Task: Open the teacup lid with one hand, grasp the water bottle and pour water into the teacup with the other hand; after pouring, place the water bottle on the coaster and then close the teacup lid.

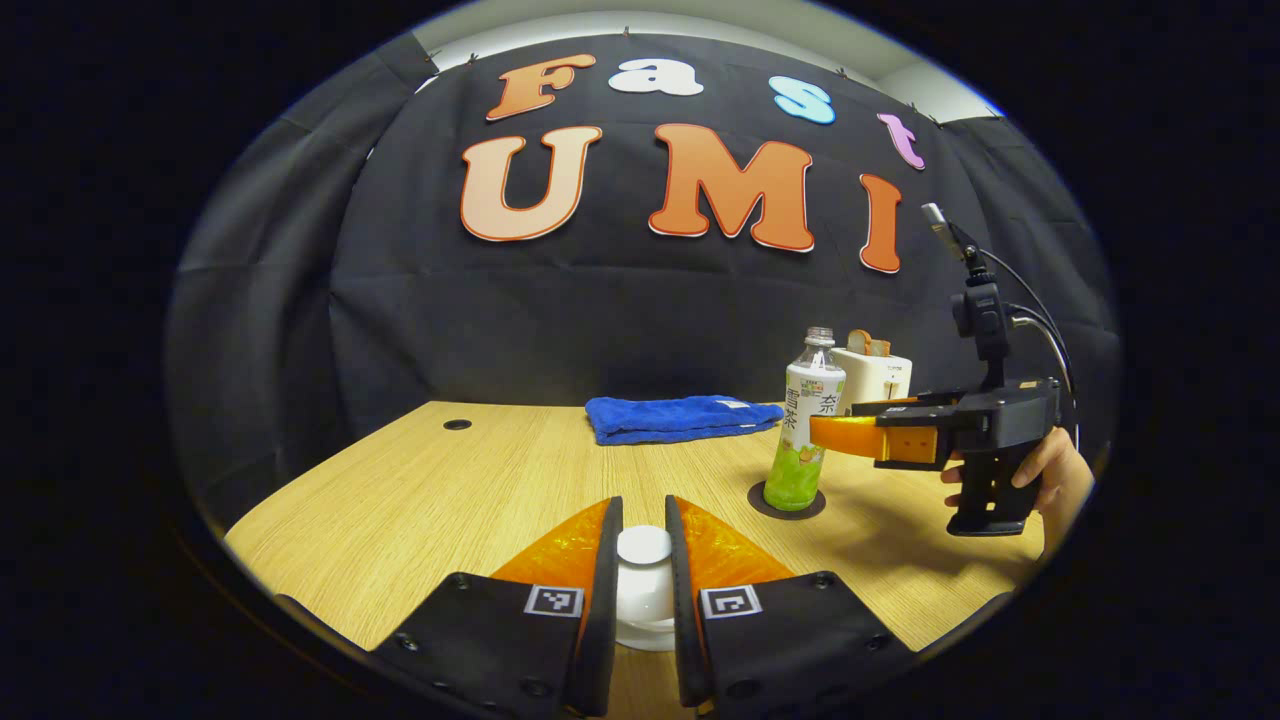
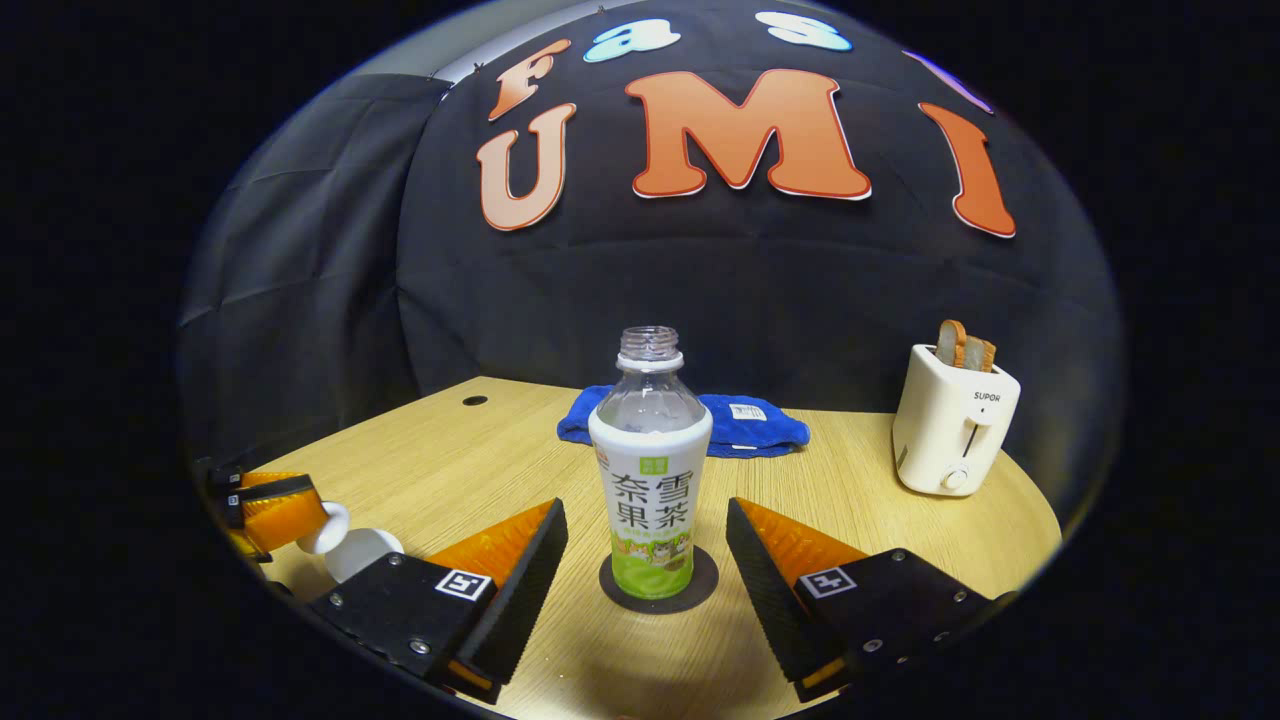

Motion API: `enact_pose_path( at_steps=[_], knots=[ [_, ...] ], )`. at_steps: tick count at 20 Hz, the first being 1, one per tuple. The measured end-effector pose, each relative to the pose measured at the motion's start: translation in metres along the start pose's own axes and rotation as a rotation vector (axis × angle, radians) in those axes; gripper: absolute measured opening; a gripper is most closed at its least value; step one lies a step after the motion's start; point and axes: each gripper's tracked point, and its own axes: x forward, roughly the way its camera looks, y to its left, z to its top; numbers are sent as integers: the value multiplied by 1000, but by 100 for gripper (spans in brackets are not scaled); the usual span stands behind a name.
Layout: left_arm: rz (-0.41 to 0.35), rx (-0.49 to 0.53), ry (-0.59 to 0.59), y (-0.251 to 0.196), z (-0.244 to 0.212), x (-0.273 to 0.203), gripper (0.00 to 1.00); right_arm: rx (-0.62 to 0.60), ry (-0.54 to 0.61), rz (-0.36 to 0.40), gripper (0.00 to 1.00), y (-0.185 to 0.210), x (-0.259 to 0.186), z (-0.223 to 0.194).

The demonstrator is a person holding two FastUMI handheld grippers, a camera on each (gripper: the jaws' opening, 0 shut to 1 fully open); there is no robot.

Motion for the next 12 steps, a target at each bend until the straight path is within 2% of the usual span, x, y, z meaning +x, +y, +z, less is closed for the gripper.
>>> enact_pose_path(
  at_steps=[12],
  knots=[
    [-14,75,61,-16,-33,18,29,46,-36,-28,96,-21,-38,-8]
  ],
)
